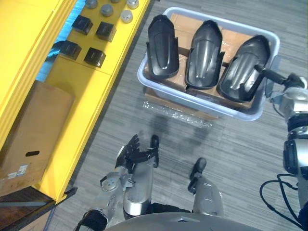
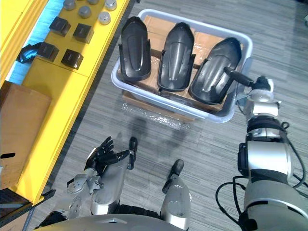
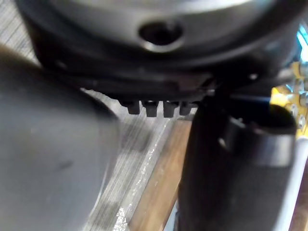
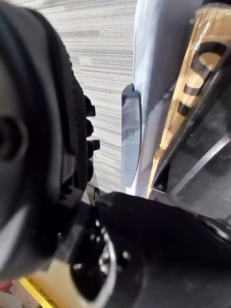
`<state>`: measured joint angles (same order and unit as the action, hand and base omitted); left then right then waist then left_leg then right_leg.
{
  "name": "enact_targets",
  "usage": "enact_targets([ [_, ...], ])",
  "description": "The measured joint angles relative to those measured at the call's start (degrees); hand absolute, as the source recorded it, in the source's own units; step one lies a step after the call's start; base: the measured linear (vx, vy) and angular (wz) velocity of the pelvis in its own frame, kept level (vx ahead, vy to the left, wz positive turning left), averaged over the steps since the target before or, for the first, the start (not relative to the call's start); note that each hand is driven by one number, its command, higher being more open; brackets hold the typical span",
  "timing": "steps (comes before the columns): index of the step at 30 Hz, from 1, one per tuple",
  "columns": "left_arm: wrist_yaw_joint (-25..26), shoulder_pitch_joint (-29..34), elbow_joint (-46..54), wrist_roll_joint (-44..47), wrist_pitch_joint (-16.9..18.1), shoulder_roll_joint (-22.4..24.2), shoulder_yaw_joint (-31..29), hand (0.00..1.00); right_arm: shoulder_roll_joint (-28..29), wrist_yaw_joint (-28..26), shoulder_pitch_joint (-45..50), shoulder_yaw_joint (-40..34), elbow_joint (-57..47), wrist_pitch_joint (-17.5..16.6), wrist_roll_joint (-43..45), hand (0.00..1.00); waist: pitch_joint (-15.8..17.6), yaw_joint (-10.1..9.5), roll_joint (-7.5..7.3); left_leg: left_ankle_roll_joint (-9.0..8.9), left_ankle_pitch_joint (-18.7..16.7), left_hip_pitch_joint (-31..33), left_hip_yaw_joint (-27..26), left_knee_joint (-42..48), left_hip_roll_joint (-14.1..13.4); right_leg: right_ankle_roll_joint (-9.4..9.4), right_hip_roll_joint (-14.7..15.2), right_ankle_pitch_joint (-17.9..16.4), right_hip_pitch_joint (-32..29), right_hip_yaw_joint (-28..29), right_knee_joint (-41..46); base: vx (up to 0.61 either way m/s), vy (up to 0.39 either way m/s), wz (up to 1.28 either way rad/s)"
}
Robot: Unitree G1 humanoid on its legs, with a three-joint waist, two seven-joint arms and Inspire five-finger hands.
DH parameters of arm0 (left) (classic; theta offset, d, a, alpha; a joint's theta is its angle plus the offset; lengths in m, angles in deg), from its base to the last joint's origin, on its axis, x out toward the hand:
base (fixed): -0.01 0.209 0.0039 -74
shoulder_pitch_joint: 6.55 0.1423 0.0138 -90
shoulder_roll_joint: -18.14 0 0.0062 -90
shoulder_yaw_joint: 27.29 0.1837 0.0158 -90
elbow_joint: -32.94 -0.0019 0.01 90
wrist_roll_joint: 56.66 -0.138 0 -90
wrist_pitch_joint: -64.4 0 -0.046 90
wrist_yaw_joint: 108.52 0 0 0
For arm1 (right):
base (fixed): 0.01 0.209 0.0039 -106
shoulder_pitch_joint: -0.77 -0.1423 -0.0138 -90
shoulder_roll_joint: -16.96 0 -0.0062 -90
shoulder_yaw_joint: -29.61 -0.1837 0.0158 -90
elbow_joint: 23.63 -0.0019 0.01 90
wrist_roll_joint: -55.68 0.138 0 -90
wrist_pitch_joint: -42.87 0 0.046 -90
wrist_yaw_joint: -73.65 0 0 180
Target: Walk over and take three plastic housings, then place them on the shelf
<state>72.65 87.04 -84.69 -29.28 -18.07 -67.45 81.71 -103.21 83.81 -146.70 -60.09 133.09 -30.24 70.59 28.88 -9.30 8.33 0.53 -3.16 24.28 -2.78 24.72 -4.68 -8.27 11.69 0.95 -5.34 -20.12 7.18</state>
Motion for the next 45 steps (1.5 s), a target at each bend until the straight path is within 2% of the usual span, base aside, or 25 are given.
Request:
enact_targets([
  [2, 0.24, -0.93, -1.06, 0.10, 0.03, -0.02, 0.67, 1.00, -0.60, -1.40, -1.01, 1.08, 1.13, 0.39, -0.52, 1.00, 0.07, -0.19, 0.47, 0.04, 0.03, 0.59, -0.01, 0.17, -0.05, 0.10, 0.12, -0.15, -1.03, 0.02, 0.98, -0.01, 0.004, -0.02],
  [3, 0.39, -1.45, -1.85, 0.93, 0.04, -0.02, 0.84, 1.00, -0.64, -2.81, -1.64, 2.79, 1.64, 0.59, -0.71, 0.00, 0.06, -0.16, 0.56, 0.05, 0.02, 1.42, -0.01, 0.62, -0.09, 0.11, 0.35, -0.83, -2.21, 0.04, 2.31, -0.02, 0.006, -0.04],
  [5, 0.87, -2.11, -2.67, 2.45, 0.16, 0.17, 1.08, 1.00, -1.05, -4.34, -2.43, 4.09, 2.50, 0.66, -0.71, 0.00, 0.22, -0.40, 1.12, 0.03, -0.13, 2.61, 0.23, 1.45, -0.22, 0.21, 0.55, -1.70, -3.79, 0.06, 4.33, -0.04, 0.003, 0.01],
  [7, 1.45, -4.28, -5.04, 4.44, 0.19, 0.40, 2.75, 1.00, -2.68, -4.86, -2.85, 6.59, 2.97, 0.71, -0.92, 0.00, 0.30, -1.63, 2.34, 0.03, -0.24, 4.81, 0.42, 2.63, -0.20, 0.34, 1.32, -3.62, -7.25, 0.15, 8.55, -0.06, -0.006, 0.03],
  [10, 2.13, -4.30, -6.34, 6.12, 1.04, 0.47, 2.86, 1.00, -5.04, -4.44, -4.78, 9.96, 4.05, 1.70, -2.34, 0.00, 0.23, -1.90, 2.45, -0.16, -0.36, 7.70, 0.48, 3.94, -0.22, 0.73, 2.21, -5.50, -11.73, 0.66, 13.21, -0.04, -0.015, -0.02],
  [17, 2.34, -4.24, -6.80, 6.32, 1.46, 0.71, 3.15, 1.00, -7.77, -4.76, -4.80, 17.09, 2.19, 2.46, -7.89, 0.00, 0.10, -1.59, 2.64, -1.09, -0.27, 7.80, 0.24, 3.90, -0.27, 1.64, 3.82, -9.86, -15.55, 1.59, 20.38, -0.03, -0.060, -0.02],
  [21, 2.37, -4.20, -6.36, 6.24, 1.92, 0.94, 3.14, 1.00, -8.22, -5.88, -4.79, 18.23, 1.89, 2.38, -7.95, 0.00, -0.03, -1.30, 2.84, -1.50, 0.15, 7.59, 0.44, 3.86, -0.62, 2.20, 4.12, -11.17, -16.16, 1.13, 22.55, 0.02, -0.090, 0.01],
  [27, 3.16, -3.46, -5.33, 6.22, 1.97, 1.03, 2.38, 1.00, -8.21, -7.49, -5.48, 18.34, 0.57, 0.67, -10.38, 0.00, -0.07, -0.47, 2.90, -2.10, 0.52, 6.27, 1.66, 3.78, -1.31, 3.37, 4.10, -12.03, -14.38, -1.87, 23.92, 0.01, -0.066, 0.06],
  [31, 2.96, -2.97, -4.91, 6.20, 1.94, 1.55, 1.19, 1.00, -8.20, -8.62, -5.46, 18.45, 0.58, 0.56, -14.07, 0.00, -0.07, -0.44, 2.89, -2.29, 0.60, 5.10, 2.02, 3.30, -1.23, 3.32, 4.07, -12.62, -13.13, -2.46, 23.77, -0.04, -0.018, 0.08],
  [34, 1.87, -2.82, -4.88, 6.17, 1.86, 1.54, 0.62, 1.00, -8.18, -9.10, -5.45, 19.66, 0.33, -1.22, -16.64, 0.00, -0.07, -0.14, 2.88, -2.65, 0.88, 3.99, 3.07, 2.92, -1.23, 3.35, 3.37, -12.62, -11.21, -3.42, 23.08, -0.05, -0.013, 0.13],
  [37, 1.08, -2.47, -4.69, 5.92, 1.86, 1.53, 0.37, 1.00, -8.18, -8.88, -5.38, 21.50, -1.84, -2.43, -16.76, 0.00, -0.01, -0.40, 2.80, -2.82, 1.26, 2.87, 3.16, 1.77, -1.40, 3.28, 3.06, -12.54, -10.02, -3.91, 22.14, -0.03, 0.000, 0.05],
  [41, 0.44, 1.03, -0.90, 5.91, 1.90, 1.36, -0.64, 1.00, -8.16, -6.51, -4.55, 21.65, -6.92, -3.99, -17.08, 0.00, 0.14, -0.79, 2.55, -3.02, 2.94, 0.85, 3.45, -1.39, -1.48, 3.33, 2.27, -11.40, -7.93, -4.71, 19.36, 0.01, -0.002, 0.06],
  [43, 0.31, 1.97, 0.33, 5.92, 1.90, 1.07, -0.95, 1.00, -8.15, -5.55, -3.57, 21.40, -9.10, -4.40, -17.60, 0.00, 0.49, -0.84, 2.03, -3.17, 3.13, -0.76, 3.41, -2.39, -1.60, 3.40, 1.93, -11.14, -6.25, -4.75, 18.23, 0.05, -0.008, 0.04],
  [45, 0.08, 3.51, 3.37, 6.08, 1.84, 0.42, -1.71, 1.00, -7.87, -3.64, -0.45, 19.46, -13.78, -5.48, -19.20, 0.00, 1.10, -0.76, 0.70, -3.48, 3.37, -3.63, 3.10, -4.27, -1.91, 3.38, 1.07, -10.43, -3.33, -4.77, 16.07, 0.07, -0.021, -0.02],
])
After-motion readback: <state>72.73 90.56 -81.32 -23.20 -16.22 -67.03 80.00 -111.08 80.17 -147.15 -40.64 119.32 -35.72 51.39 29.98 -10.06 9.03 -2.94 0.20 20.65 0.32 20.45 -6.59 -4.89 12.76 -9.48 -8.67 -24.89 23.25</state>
